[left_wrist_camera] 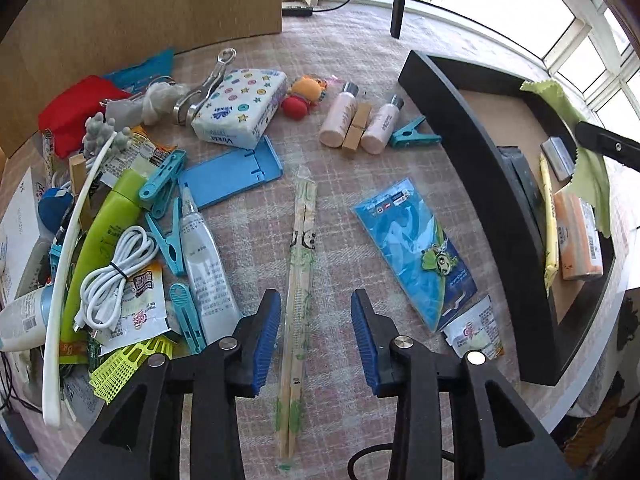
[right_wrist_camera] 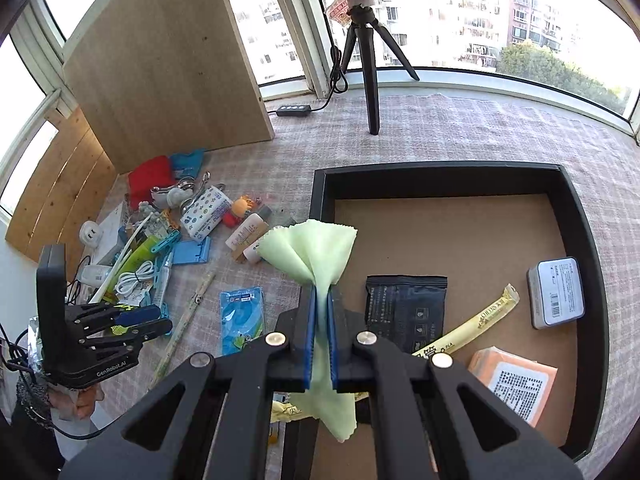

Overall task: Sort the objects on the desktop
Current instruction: 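Carry the chopsticks and green cloth into the tray and open both tools, then grasp the white bottle with the left tool while the right tool grasps the pink COCO bottle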

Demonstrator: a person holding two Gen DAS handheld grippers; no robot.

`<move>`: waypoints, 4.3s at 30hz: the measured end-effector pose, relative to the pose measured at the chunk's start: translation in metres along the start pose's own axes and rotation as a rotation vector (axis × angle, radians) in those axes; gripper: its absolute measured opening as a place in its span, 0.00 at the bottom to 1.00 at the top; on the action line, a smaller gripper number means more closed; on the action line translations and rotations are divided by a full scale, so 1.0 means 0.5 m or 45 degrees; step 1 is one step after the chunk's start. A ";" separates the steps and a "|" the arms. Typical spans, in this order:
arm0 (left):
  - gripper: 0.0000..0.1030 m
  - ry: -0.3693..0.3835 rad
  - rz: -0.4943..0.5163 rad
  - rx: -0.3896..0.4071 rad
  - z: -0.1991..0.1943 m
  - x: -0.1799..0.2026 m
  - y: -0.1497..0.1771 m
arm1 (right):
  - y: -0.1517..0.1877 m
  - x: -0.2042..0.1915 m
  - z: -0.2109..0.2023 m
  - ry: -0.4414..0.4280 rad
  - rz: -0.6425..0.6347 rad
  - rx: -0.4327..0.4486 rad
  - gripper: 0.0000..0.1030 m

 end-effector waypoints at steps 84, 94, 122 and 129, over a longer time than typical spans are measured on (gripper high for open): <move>0.19 0.187 0.088 0.150 0.001 0.009 -0.218 | -0.087 -0.074 0.203 -0.101 0.314 -0.066 0.23; 0.19 0.215 0.097 0.130 0.053 0.029 -0.256 | -0.104 -0.015 0.292 0.028 0.458 -0.163 0.18; 0.18 0.161 0.085 0.115 0.081 -0.001 -0.233 | -0.106 0.006 0.345 0.071 0.426 -0.276 0.22; 0.18 0.163 0.041 0.102 0.078 -0.015 -0.213 | -0.112 0.004 0.342 0.137 0.350 -0.308 0.22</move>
Point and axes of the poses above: each gripper's, at about its wrist camera, not at the fingertips, and z roughly the way its jaws point, x to its right, y to its underside, the point moved 5 cm from there along z, roughly the way its jaws point, and after that the axes turned 15 degrees about -y, right-handed, at the moved point
